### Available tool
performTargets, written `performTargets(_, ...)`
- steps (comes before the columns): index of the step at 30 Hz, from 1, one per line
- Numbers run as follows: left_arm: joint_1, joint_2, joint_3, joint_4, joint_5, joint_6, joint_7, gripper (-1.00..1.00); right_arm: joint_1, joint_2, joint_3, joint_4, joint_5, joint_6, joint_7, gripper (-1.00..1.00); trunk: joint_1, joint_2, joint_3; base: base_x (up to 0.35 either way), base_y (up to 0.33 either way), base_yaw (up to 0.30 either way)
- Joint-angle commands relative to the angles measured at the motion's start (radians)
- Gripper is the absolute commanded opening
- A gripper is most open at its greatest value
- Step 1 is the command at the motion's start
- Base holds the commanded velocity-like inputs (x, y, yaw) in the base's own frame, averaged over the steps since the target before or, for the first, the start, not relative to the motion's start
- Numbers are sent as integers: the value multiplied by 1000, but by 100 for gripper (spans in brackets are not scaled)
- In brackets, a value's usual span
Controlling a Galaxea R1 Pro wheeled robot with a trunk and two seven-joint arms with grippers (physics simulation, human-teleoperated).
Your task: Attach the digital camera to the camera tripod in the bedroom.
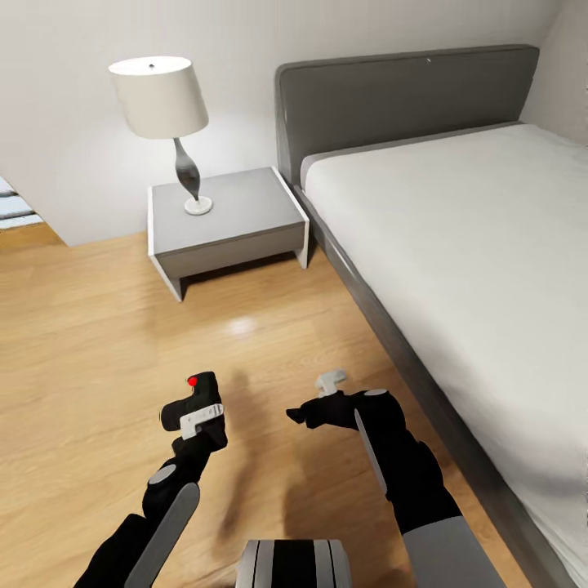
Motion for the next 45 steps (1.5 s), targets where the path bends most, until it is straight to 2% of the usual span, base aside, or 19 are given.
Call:
performTargets(1,-1,-11,20,-1,20,50,10,-100,0,0,0,0,11,2,8,100,-1,0,3,0,0,0)
performTargets(5,-1,-18,60,-1,60,99,10,-100,0,0,0,1,10,2,8,100,-2,1,19,0,0,0)
performTargets(6,-1,-18,79,-1,102,119,10,-100,0,0,0,2,8,2,8,100,-3,1,23,0,0,0)
performTargets(8,-1,-18,86,-1,131,126,10,-100,0,0,0,2,7,2,8,100,-4,2,30,0,0,0)
performTargets(10,-1,-17,90,-1,150,129,10,-100,0,0,0,2,6,2,8,100,-5,2,38,0,0,0)
performTargets(14,-1,-15,94,0,166,131,10,-100,0,0,0,2,4,2,8,100,-6,3,54,0,0,0)
performTargets(40,-1,-16,101,3,174,132,9,-100,0,0,1,2,6,3,9,100,-18,9,154,0,0,0)
performTargets(45,-1,-12,101,27,176,133,9,-100,0,0,0,2,0,3,10,100,-20,10,173,0,0,0)
